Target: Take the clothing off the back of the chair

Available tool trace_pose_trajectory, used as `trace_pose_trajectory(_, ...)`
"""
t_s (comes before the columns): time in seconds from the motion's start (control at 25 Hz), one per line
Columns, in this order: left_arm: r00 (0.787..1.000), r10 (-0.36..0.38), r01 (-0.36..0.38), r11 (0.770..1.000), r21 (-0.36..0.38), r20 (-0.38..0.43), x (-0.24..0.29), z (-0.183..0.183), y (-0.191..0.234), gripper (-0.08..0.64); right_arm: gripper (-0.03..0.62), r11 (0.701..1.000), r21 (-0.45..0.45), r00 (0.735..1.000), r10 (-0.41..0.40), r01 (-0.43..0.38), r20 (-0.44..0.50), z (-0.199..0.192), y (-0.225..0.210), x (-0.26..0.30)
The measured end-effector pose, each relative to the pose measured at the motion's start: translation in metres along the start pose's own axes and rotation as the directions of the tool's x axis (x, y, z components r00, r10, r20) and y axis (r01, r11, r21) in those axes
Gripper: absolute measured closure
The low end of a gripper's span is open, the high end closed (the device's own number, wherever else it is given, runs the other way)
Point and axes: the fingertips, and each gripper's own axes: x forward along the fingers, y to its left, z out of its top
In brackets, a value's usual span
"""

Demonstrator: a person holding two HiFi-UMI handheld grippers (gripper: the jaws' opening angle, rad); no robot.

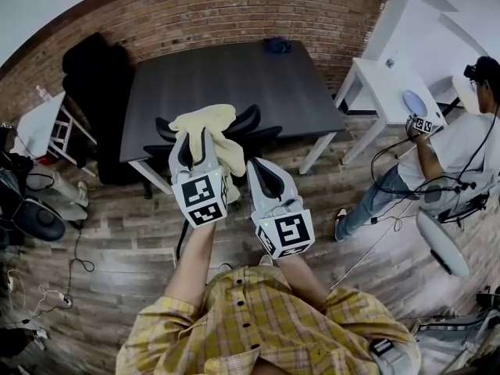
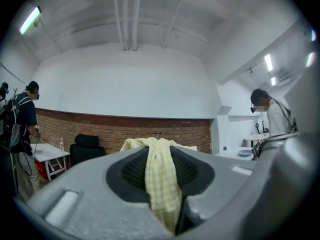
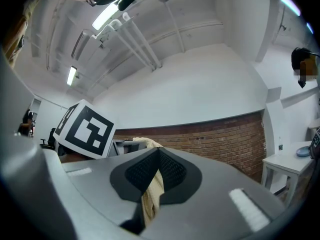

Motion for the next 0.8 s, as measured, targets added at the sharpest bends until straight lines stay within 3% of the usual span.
trace_pose_trajectory(0.8,0.992,-0.005,0.008,1.0,-0.018,0.124,-0.054,0.07,0.0,0.445,0.592,1.0,0.021,1.0,-0.014,0.014,-0.008,0.002,0.003,-0.01)
